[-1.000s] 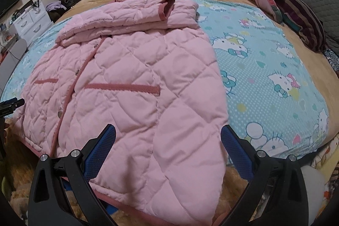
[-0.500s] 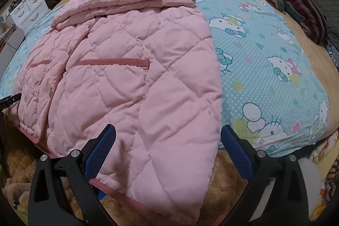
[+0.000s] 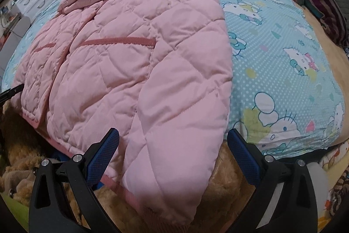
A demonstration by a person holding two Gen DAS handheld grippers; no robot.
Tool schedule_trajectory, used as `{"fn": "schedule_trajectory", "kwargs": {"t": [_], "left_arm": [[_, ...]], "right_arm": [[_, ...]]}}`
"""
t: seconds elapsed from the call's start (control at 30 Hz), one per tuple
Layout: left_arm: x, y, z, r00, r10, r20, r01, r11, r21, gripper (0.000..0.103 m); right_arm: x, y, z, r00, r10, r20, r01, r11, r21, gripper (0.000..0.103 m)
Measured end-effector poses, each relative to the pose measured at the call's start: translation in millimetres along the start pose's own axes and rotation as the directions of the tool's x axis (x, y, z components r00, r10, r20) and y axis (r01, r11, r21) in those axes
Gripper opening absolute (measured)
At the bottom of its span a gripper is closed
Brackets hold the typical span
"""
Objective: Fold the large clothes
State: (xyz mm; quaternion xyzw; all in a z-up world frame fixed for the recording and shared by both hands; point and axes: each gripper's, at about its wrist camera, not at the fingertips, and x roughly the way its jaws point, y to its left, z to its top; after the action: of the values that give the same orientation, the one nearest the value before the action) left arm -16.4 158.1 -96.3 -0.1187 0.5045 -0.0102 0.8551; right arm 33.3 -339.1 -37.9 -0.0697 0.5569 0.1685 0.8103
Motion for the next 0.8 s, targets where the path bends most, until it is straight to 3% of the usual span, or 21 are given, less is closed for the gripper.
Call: {"fn": "schedule_trajectory", "kwargs": {"t": [0.2,0.3,0.43,0.53,0.63,0.8], "left_arm": [[1,-1,-1,1.0,0.005,-0.019,-0.005,1.0,0.015,0.053],[2,0,-3,0.999,0.003,-0.036,-0.002,1.0,0.023,0.06],[4,4,-7,0.999,-0.004,-0.048,0.005,1.0,0.009,0.068],[5,5,-7,0.999,-0.008,-0.045,0.008,1.0,0.005,0.069],[7,6,-8,0.999,-0.008,-0.042,0.008,1.0,-0.001,0.069],[7,1,-9,0.999,0.004,-0.034,-0.004,1.0,0.012,0.069]], "right_arm": [[-1,0,-4,0.998,0.054,-0.032,-0.054,0.998,-0.007,0.098],[-3,4,-5,0.995,0.091,-0.047,-0.093,0.995,-0.03,0.08],[-6,5,-8,0.997,0.065,-0.043,-0.068,0.996,-0.063,0.063],[-9,3,-9,0.99,0.141,-0.031,-0.142,0.989,-0.042,0.041],[-21,5,-7,0.982,0.187,0.031,-0.185,0.982,-0.048,0.031],[-51,2,3,0.945,0.254,0.204,-0.252,0.967,-0.036,0.025]]}}
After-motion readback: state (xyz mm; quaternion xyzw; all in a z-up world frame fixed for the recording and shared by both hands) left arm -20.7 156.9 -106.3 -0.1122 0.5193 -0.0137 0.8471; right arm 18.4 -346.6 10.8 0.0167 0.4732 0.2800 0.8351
